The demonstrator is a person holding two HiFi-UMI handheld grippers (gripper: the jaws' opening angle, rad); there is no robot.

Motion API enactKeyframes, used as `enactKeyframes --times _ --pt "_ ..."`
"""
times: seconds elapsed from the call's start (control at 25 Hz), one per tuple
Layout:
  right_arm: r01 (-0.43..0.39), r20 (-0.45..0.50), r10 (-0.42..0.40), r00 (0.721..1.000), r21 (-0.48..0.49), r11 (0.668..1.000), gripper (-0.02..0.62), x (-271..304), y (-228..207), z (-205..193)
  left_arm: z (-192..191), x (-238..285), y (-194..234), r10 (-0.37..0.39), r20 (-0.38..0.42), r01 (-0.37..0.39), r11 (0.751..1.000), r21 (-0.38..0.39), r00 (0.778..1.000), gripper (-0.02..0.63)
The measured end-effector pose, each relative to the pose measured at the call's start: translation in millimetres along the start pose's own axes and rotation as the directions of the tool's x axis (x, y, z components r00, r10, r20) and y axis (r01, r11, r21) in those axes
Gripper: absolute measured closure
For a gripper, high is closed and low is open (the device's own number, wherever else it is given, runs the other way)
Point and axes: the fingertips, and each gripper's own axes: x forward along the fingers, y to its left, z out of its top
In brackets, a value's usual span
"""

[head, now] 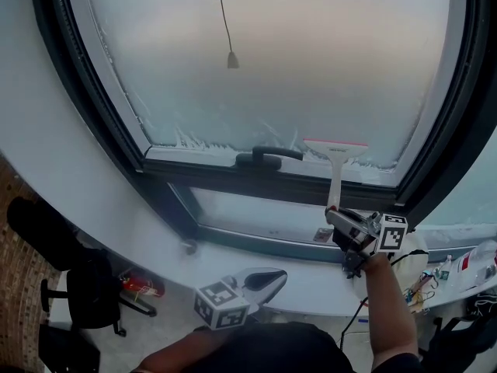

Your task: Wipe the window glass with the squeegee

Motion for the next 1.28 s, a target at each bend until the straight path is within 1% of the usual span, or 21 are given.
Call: enactKeyframes --times 0.2,0.4,1.28 --pt "0.021 -0.008 -0.020 1.000 0.051 0.998 0.508 -7 -17 -21 0 2 1 0.000 0.002 0.000 1.000 -0.004 1.000 0.606" --pt "0.031 -0.013 -0.030 0.999 0.077 0.997 0.508 -12 -26 -32 -5 2 8 -0.002 0.007 0.002 1.000 0.002 1.000 0.606" --pt "0.028 0.021 -0.032 0.999 0.162 0.986 0.508 -14 -39 -53 -7 3 14 -0.017 -0.006 0.017 1.000 -0.002 1.000 0.606"
